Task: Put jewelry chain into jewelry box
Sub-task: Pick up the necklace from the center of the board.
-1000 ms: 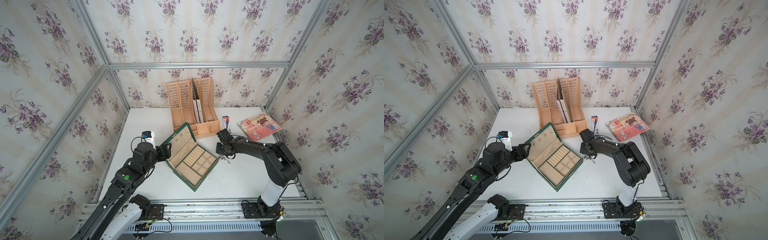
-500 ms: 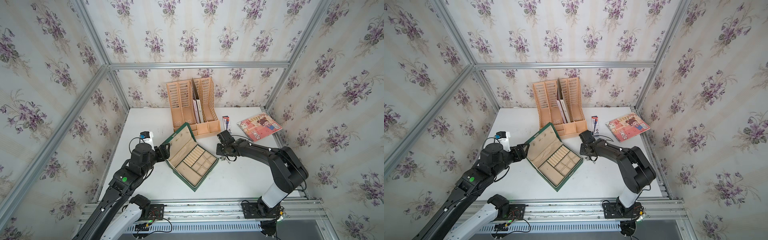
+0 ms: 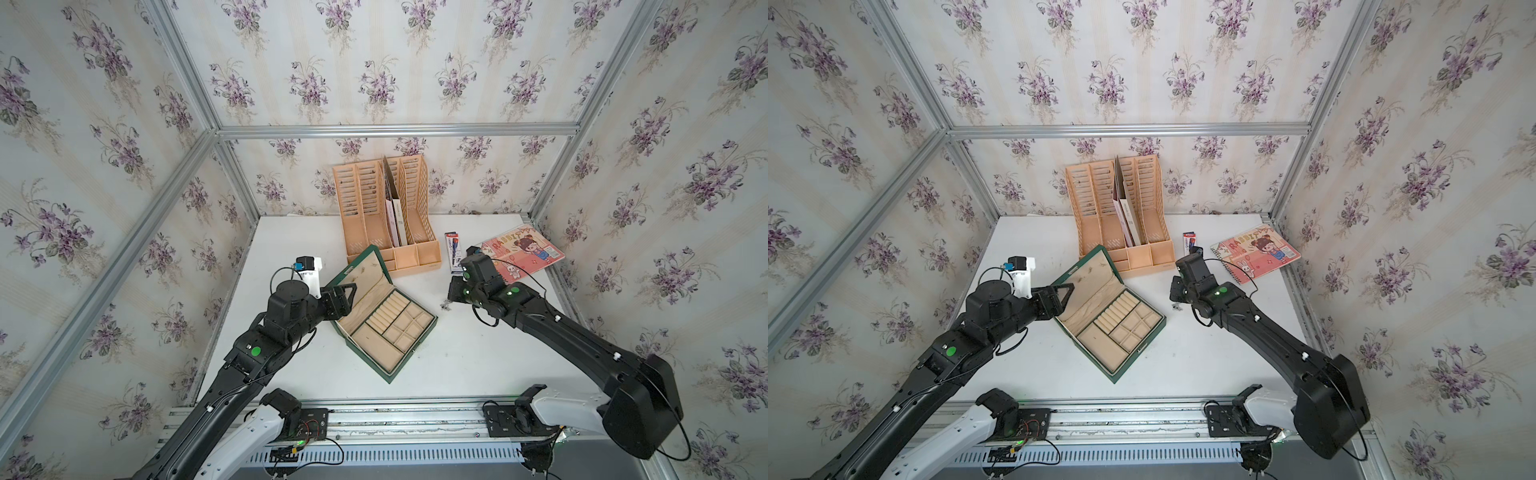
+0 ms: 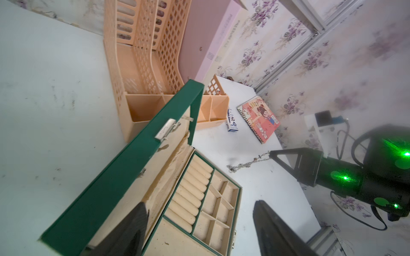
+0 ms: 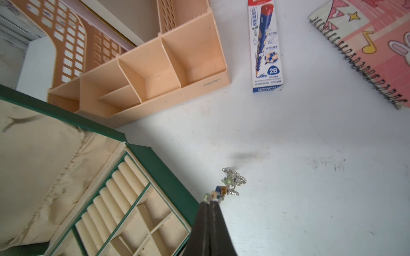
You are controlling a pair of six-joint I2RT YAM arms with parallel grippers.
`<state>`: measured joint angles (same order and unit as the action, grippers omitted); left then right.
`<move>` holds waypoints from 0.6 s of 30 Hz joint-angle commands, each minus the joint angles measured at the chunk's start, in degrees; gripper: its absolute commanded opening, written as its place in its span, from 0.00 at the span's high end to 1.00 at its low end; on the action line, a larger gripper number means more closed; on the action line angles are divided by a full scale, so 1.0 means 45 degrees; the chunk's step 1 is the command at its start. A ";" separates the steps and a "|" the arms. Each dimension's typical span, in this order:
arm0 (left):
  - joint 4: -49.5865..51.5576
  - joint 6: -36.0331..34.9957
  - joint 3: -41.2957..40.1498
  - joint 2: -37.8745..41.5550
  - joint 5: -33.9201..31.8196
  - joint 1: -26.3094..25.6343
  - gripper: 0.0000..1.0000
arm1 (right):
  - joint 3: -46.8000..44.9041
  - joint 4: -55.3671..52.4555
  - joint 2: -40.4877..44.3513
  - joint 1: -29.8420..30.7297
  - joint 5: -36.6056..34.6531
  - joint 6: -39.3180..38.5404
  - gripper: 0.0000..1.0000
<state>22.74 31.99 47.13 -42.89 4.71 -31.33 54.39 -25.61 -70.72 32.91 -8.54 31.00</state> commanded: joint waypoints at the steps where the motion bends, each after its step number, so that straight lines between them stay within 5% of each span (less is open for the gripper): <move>1: -0.1414 -0.0659 0.0292 -0.0497 0.0658 -0.0476 0.22 | 0.0497 -0.0787 0.0647 0.0010 -0.0141 -0.0511 1.00; 18: -0.6278 -0.3710 0.1126 -0.4180 0.1292 -0.4068 0.31 | 0.2731 -0.1986 0.2789 0.0010 0.1778 -0.0894 1.00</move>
<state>2.22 19.88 51.57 -60.10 8.21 -48.82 66.00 -34.57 -58.94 32.97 -3.38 27.22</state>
